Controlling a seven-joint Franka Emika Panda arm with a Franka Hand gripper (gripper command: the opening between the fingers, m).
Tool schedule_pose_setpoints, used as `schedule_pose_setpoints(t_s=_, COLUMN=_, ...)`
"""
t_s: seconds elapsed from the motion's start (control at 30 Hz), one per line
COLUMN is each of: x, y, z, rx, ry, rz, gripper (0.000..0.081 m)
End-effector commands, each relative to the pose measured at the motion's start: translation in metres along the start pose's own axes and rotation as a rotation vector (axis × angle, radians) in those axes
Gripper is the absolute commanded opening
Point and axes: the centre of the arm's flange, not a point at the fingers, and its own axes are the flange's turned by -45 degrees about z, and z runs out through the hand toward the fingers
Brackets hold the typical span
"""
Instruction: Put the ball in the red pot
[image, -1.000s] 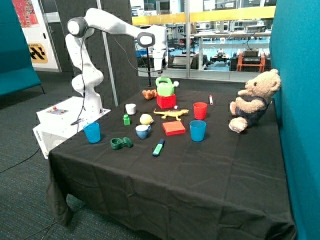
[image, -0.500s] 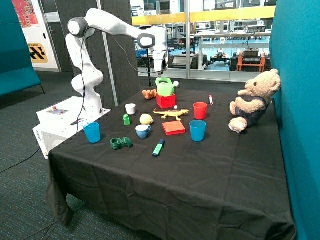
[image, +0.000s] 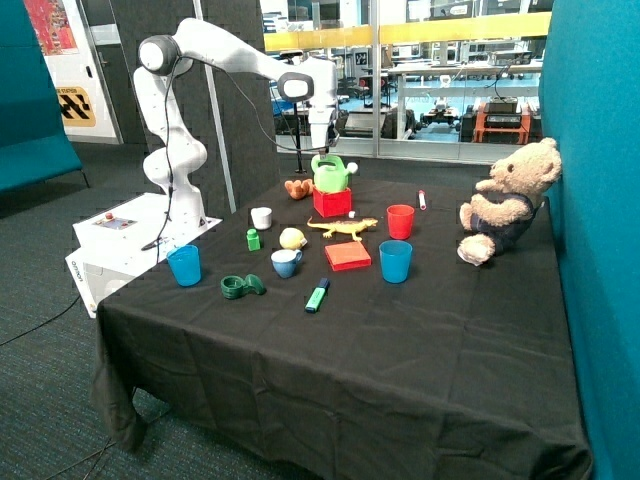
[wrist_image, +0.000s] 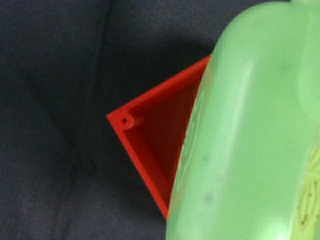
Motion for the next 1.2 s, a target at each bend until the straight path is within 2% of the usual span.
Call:
schedule_pose_setpoints(t_s=0.0, x=-0.002, y=0.002, z=0.009, rx=-0.0018, ry=-0.0019, rz=0.011, gripper=0.0506)
schedule_pose_setpoints(t_s=0.13, x=-0.005, y=0.007, z=0.014, rx=-0.0019, ry=-0.0019, rz=0.027, gripper=0.0426)
schedule_pose_setpoints(t_s=0.2, x=-0.007, y=0.009, z=0.016, rx=-0.0019, ry=-0.0019, rz=0.033, gripper=0.0317)
schedule_pose_setpoints(t_s=0.3, x=-0.008, y=0.011, z=0.017, rx=-0.0019, ry=-0.0019, rz=0.039, gripper=0.0085)
schedule_pose_setpoints(t_s=0.37, x=-0.008, y=0.013, z=0.017, rx=-0.0019, ry=-0.0019, rz=0.038, gripper=0.0021)
schedule_pose_setpoints(t_s=0.5, x=-0.007, y=0.013, z=0.016, rx=-0.0019, ry=-0.0019, rz=0.039, gripper=0.0001)
schedule_pose_setpoints(t_s=1.17, x=0.005, y=-0.001, z=0.009, rx=-0.0018, ry=-0.0019, rz=0.004, gripper=0.0000)
